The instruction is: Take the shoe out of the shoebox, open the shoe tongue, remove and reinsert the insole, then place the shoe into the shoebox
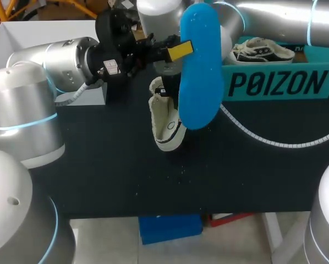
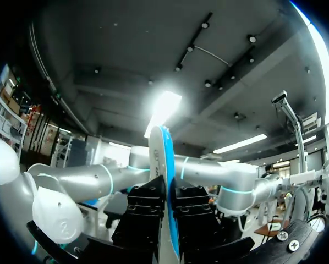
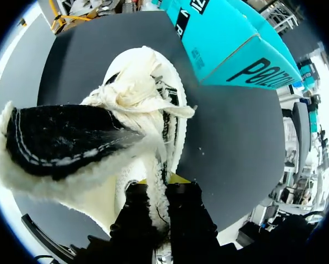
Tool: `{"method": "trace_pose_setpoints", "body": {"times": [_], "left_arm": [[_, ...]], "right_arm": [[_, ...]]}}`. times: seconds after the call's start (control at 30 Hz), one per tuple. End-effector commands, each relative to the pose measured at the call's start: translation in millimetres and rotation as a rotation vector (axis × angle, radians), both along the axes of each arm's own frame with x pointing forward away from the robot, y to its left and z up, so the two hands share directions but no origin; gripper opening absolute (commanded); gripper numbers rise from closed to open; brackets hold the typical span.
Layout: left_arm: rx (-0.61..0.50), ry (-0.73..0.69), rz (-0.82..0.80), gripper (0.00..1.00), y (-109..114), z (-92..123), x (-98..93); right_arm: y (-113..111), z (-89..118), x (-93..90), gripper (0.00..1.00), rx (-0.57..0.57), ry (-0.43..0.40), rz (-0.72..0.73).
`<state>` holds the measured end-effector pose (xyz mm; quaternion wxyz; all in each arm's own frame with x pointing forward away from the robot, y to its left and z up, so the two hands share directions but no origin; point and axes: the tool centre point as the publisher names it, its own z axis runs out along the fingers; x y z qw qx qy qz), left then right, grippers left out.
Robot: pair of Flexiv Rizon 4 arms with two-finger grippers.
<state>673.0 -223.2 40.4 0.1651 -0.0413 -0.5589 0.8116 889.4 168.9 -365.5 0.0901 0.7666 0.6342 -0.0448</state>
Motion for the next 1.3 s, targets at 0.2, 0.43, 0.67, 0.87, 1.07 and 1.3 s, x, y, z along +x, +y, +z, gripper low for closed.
{"method": "trace_pose_setpoints", "body": {"times": [0.2, 0.43, 0.67, 0.87, 1.07, 1.3], "left_arm": [[-0.001, -0.002, 0.000, 0.00, 0, -1, -0.4], [-0.001, -0.002, 0.000, 0.00, 0, -1, -0.4], [-0.001, -0.002, 0.000, 0.00, 0, -1, -0.4], [-0.001, -0.002, 0.000, 0.00, 0, -1, -0.4], [-0.001, -0.002, 0.000, 0.00, 0, -1, -0.4], [-0.001, -0.002, 0.000, 0.00, 0, -1, -0.4]], "right_arm": [[6, -23, 0.9, 1.00, 0.058, 0.007, 0.106], [-10, -11, -2.6, 1.00, 0.056, -0.020, 0.147], [-21, 22, -8.2, 1.00, 0.303, -0.079, 0.144], [-17, 58, -12.4, 1.00, 0.749, -0.179, 0.135], [-16, 80, -14.3, 1.00, 0.992, -0.338, 0.229], [-16, 80, -14.3, 1.00, 0.992, -0.338, 0.229]]}}
